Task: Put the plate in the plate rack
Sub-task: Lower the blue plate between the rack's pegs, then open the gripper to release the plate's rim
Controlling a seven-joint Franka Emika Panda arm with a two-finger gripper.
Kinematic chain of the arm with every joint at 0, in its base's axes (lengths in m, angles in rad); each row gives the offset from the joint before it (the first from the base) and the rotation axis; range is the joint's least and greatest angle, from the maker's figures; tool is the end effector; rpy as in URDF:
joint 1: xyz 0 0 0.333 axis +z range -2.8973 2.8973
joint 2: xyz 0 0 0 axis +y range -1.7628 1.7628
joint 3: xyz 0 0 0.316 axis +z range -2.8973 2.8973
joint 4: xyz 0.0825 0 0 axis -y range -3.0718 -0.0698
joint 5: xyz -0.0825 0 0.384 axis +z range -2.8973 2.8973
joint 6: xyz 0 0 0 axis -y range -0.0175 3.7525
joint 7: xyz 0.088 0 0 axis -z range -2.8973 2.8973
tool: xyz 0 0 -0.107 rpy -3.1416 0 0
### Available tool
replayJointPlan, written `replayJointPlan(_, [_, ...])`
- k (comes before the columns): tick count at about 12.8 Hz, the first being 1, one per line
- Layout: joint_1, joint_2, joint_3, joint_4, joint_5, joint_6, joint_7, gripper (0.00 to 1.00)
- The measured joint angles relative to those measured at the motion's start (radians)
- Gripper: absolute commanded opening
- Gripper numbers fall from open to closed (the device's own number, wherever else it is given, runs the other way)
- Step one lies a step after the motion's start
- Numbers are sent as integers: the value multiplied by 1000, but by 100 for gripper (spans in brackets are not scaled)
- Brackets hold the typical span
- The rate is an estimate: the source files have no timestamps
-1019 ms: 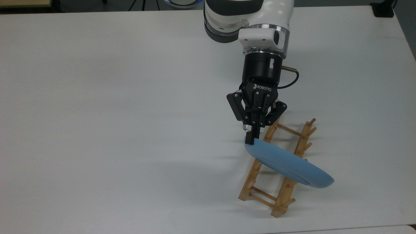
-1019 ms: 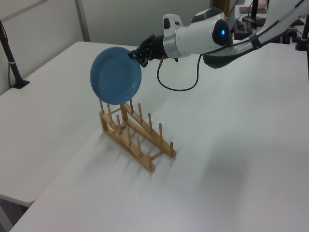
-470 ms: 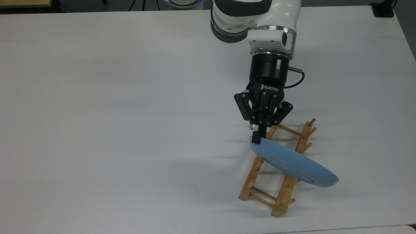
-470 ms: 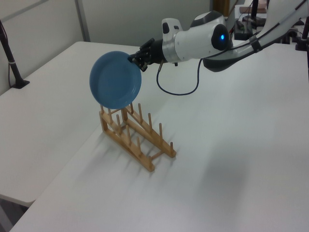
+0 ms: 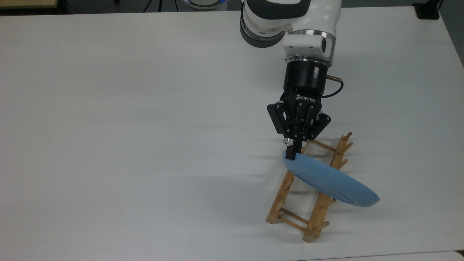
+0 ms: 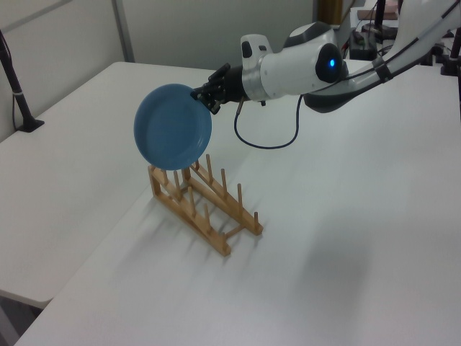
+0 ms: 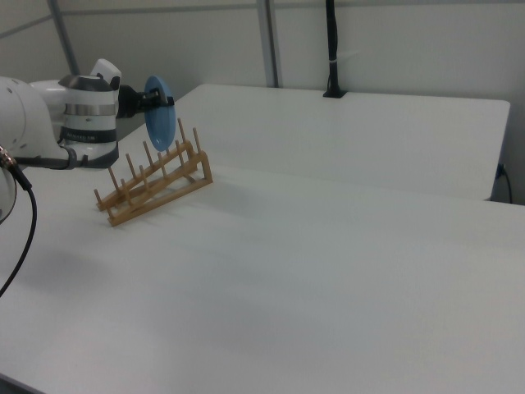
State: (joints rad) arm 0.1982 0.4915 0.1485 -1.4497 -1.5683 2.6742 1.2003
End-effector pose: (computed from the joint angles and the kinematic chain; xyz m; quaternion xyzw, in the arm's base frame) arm 0.6888 0.2577 0.4669 0.8108 0.1347 0.5426 0.1732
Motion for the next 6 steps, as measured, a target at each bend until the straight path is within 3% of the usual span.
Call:
replayJointPlan(1, [2, 4, 0, -2, -7, -2, 1, 0])
replayJointPlan(3, [1, 13, 0, -2, -12, -2, 2, 26])
replayJointPlan(6, [1, 20, 0, -2, -12, -3, 3, 50])
